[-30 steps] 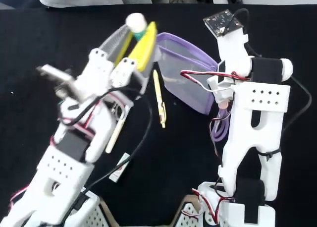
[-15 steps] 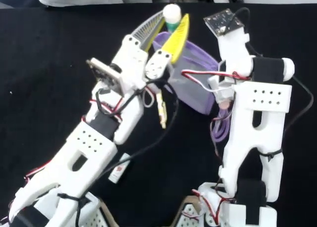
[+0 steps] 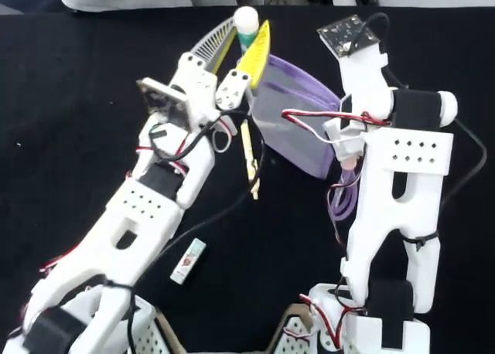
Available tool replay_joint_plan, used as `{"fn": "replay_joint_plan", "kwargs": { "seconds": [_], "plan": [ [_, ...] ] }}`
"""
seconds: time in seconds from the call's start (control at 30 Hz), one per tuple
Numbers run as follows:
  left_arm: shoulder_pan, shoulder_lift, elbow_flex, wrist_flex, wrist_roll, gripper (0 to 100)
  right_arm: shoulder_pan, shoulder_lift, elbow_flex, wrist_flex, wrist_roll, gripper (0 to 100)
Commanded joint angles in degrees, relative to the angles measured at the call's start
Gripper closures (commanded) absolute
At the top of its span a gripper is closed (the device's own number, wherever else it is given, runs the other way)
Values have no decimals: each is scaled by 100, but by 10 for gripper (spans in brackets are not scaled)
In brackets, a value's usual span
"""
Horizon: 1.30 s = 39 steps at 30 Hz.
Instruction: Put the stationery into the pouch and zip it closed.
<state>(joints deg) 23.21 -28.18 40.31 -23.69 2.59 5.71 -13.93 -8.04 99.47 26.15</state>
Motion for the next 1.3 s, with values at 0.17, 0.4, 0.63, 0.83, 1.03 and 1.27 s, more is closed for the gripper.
{"fn": "replay_joint_plan", "kwargs": {
  "seconds": [0.17, 0.4, 0.63, 0.83, 1.03, 1.27],
  "plan": [
    [-101, 527, -242, -589, -18, 971, -79, -242, -22, 123, -44, 987],
    [-163, 545, -127, -308, -18, 899, -79, -242, -22, 114, -44, 987],
    [-163, 545, -611, 1081, 18, 855, -79, -242, -22, 114, -44, 987],
    [-163, 536, -813, 1240, 26, 833, -79, -242, -22, 114, -44, 987],
    [-163, 211, -760, 1477, -9, 783, -79, -242, -22, 114, -44, 987],
    [-558, -404, -945, 2497, 26, 783, -79, -242, -22, 105, -44, 987]
  ]
}}
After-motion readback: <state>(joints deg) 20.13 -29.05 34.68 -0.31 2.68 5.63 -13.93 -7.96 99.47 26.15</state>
